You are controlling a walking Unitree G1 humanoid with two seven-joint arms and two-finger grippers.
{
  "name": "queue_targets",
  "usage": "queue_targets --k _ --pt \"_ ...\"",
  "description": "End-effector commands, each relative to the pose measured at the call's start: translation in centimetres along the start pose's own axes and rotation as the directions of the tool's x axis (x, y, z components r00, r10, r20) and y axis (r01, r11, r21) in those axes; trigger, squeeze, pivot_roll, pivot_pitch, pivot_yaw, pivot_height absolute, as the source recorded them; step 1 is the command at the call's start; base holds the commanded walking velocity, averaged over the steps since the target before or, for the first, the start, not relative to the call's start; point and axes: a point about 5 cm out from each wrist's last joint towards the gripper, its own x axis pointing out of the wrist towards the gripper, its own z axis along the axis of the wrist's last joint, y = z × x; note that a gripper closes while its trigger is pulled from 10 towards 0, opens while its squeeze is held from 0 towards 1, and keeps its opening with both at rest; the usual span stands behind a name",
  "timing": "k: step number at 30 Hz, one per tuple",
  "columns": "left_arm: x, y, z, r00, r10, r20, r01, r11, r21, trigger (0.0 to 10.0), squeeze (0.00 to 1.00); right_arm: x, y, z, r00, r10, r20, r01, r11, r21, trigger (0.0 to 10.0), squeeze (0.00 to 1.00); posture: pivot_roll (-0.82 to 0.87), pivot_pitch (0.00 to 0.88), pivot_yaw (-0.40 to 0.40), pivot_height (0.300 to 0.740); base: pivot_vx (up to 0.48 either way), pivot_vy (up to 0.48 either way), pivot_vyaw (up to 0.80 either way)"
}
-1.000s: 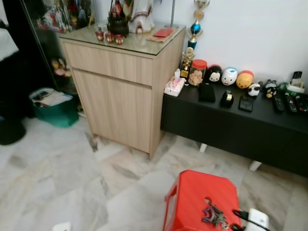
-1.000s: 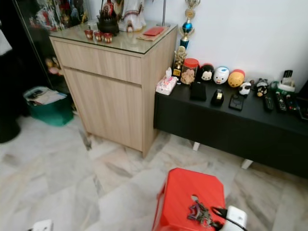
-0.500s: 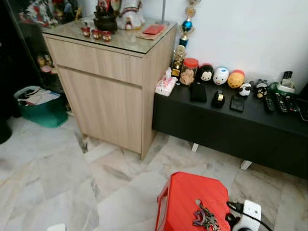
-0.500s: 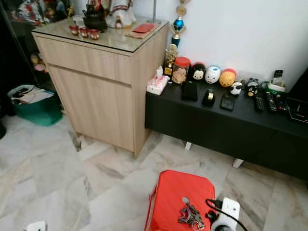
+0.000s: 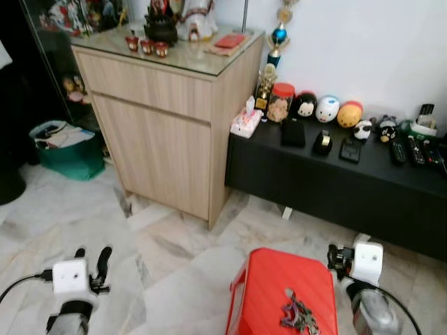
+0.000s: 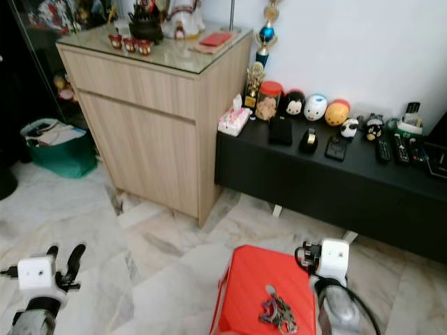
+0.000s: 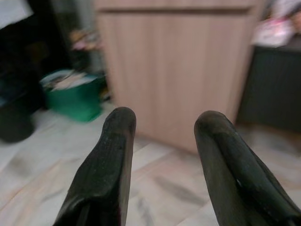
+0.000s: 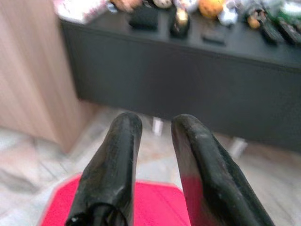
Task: Hang keys on a hook
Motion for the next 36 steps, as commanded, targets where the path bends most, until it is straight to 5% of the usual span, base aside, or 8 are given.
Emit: queue_targets --k 1,4,8,21,29,36 --pt "-0.2 -0.8 0.6 1.000 -0.030 0.008 0.030 1.000 -0.008 10.0 0.00 -0.2 0.4 0.6 0.999 0.027 0.038 -0.027 1.000 -0.012 10.0 0.00 0.08 0.000 -0.065 0.740 0.000 0.000 0.00" --pt "-1.5 -1.5 1.5 0.998 -0.061 0.021 0.060 0.998 0.007 10.0 0.00 -1.2 0.2 2.0 0.991 -0.008 0.131 0.014 0.999 -0.044 10.0 0.00 0.09 0.000 -0.070 0.740 0.000 0.000 0.00" --pt "-2.0 -0.3 1.4 1.000 -0.009 -0.009 0.010 1.000 0.029 10.0 0.00 -2.9 0.0 0.8 0.987 -0.096 0.128 0.093 0.995 0.026 10.0 0.00 0.10 0.000 -0.043 0.740 0.000 0.000 0.00" --pt "3.0 1.3 2.9 0.999 -0.016 -0.028 0.017 0.998 0.061 10.0 0.00 -3.2 3.2 1.3 0.979 -0.143 0.145 0.131 0.988 0.086 10.0 0.00 0.05 0.000 0.104 0.740 0.000 0.000 0.00" --pt "3.8 0.3 3.4 1.000 -0.015 0.005 0.015 0.999 0.040 10.0 0.00 -3.0 2.7 2.0 0.979 -0.137 0.149 0.126 0.989 0.078 10.0 0.00 0.07 0.000 0.042 0.740 0.000 0.000 0.00" --pt "1.8 0.2 2.5 0.999 0.032 -0.018 -0.032 0.999 0.018 10.0 0.00 -3.0 3.0 2.3 0.986 -0.077 0.148 0.067 0.995 0.069 10.0 0.00 0.07 0.000 -0.036 0.740 0.000 0.000 0.00"
